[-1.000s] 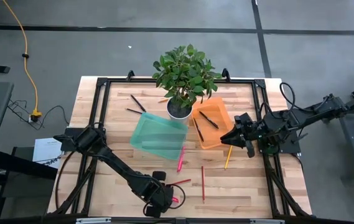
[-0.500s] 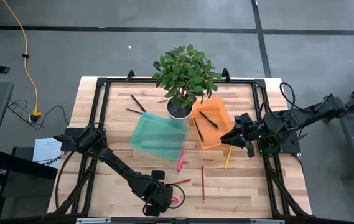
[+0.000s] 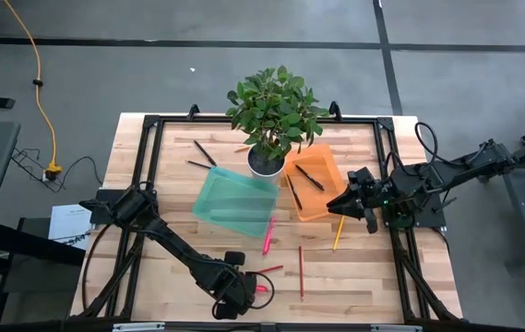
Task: Sort pens & pencils
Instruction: Put the bottom pink pen into the orange bin
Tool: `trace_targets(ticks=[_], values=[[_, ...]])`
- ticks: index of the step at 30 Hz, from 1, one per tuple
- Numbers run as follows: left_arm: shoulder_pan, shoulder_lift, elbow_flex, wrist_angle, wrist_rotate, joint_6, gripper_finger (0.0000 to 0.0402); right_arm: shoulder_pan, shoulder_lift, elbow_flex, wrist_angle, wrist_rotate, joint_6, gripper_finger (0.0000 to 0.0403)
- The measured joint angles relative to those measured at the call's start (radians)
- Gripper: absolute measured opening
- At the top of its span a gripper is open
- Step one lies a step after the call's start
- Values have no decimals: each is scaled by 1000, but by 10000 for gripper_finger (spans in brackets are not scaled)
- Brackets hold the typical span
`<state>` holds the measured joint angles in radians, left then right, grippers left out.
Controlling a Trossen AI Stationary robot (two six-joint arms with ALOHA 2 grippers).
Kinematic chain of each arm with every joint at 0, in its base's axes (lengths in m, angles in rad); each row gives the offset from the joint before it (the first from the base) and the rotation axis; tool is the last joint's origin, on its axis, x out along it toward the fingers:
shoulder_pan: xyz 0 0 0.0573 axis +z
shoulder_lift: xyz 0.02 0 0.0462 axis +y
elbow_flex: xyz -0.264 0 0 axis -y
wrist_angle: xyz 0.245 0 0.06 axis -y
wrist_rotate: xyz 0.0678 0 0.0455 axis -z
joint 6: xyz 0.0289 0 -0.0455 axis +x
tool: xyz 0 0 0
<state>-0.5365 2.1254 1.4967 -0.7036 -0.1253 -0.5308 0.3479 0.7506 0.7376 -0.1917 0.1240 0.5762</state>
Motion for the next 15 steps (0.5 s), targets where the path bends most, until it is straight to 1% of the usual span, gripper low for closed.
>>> trace_targets(ticks=[2, 6, 8, 10, 15], values=[[0, 0, 0, 0, 0, 0, 14, 0, 0, 0, 0, 0, 0, 68], [0, 1, 0, 7, 0, 1, 39, 0, 0, 0, 0, 0, 0, 68], [0, 1, 0, 27, 1, 1, 46, 0, 0, 0, 0, 0, 0, 68], [0, 1, 0, 40, 1, 1, 44, 0, 0, 0, 0, 0, 0, 68], [0, 1, 0, 74, 1, 1, 19, 0, 0, 0, 0, 0, 0, 68]])
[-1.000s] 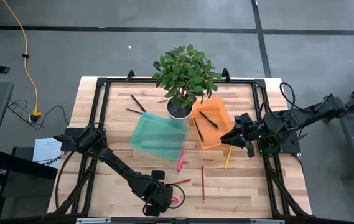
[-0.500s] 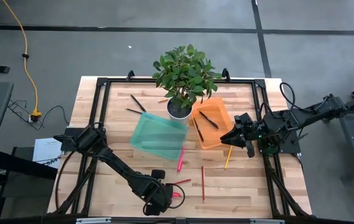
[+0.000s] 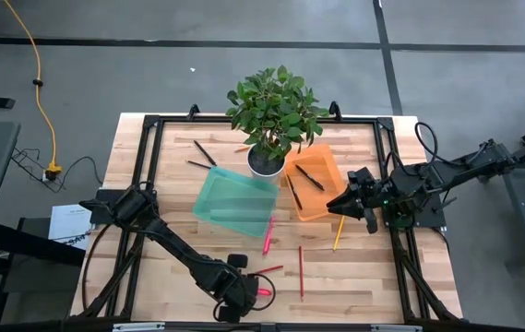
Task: Sort pens & pencils
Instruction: Put the bottom pink pen into the orange bin
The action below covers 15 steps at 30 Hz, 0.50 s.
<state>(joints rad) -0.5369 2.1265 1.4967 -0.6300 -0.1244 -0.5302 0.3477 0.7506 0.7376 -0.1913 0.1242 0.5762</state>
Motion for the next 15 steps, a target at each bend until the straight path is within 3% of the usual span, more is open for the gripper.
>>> trace_targets(ticks=[10, 15], values=[[0, -7, 51, -51, -30, 8, 37, 0, 0, 0, 0, 0, -8, 68], [0, -7, 124, -126, -106, 29, 24, 0, 0, 0, 0, 0, -8, 68]])
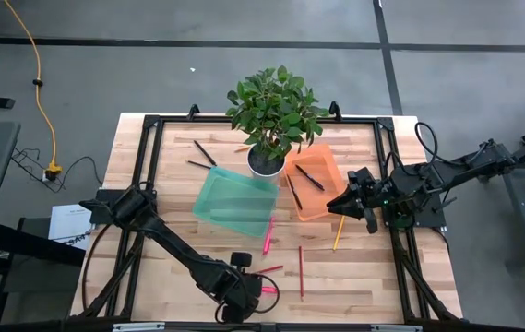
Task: Sort pens & pencils
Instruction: Put the bottom pink pen into the orange bin
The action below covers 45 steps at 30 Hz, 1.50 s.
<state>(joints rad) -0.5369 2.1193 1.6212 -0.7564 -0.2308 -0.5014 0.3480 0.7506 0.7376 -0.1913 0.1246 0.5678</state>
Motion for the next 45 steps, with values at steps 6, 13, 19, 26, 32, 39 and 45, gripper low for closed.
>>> trace_targets(ticks=[6, 13, 19, 26, 32, 39, 45], values=[[3, 0, 103, -95, -94, 24, 24, 0, 0, 0, 0, 0, -4, 68], [22, -1, 217, -223, -174, 53, 26, 0, 0, 0, 1, -1, -8, 68], [35, -2, 318, -316, -233, 87, 21, 0, 0, 0, 2, -14, -11, 68], [51, -2, 443, -424, -302, 132, 26, 0, 0, 0, 12, -20, -27, 68], [64, -2, 544, -524, -366, 159, 22, 0, 0, 0, 16, -23, -37, 68], [80, -22, 617, -625, -430, 175, 27, 0, 0, 0, 19, -23, -45, 68], [89, -92, 619, -660, -520, 176, 23, 0, 0, 0, 32, -23, -52, 68]])
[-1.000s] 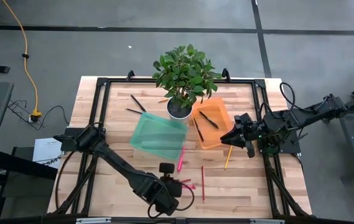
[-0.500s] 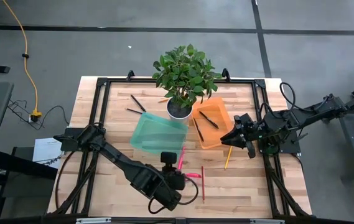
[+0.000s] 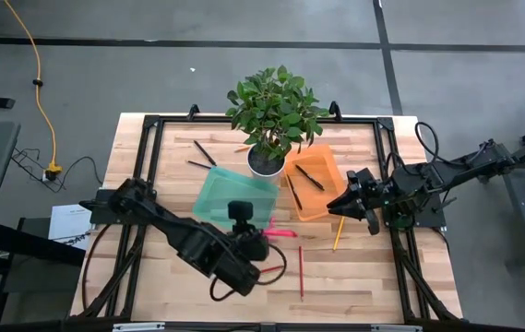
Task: Sort pens & pencils
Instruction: Put the bottom pink pen into the orange bin
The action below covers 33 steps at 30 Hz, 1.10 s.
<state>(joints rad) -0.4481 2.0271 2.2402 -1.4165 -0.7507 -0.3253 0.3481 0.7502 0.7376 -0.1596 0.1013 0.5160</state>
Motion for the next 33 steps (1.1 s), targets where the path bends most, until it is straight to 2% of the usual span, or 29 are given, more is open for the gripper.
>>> trace_targets(ticks=[10, 22, 26, 33], values=[[28, -119, 0, -63, -106, -12, 24, 0, 0, 0, 8, 0, 0, 68], [44, -211, 0, -100, -159, 4, 23, 0, 0, 0, 28, 0, -1, 68], [52, -238, 0, -66, -162, 13, 22, 0, 0, 0, 96, 1, -22, 68], [104, -249, 0, 92, -106, 154, 21, -28, 0, 0, 197, 2, -71, 68]])
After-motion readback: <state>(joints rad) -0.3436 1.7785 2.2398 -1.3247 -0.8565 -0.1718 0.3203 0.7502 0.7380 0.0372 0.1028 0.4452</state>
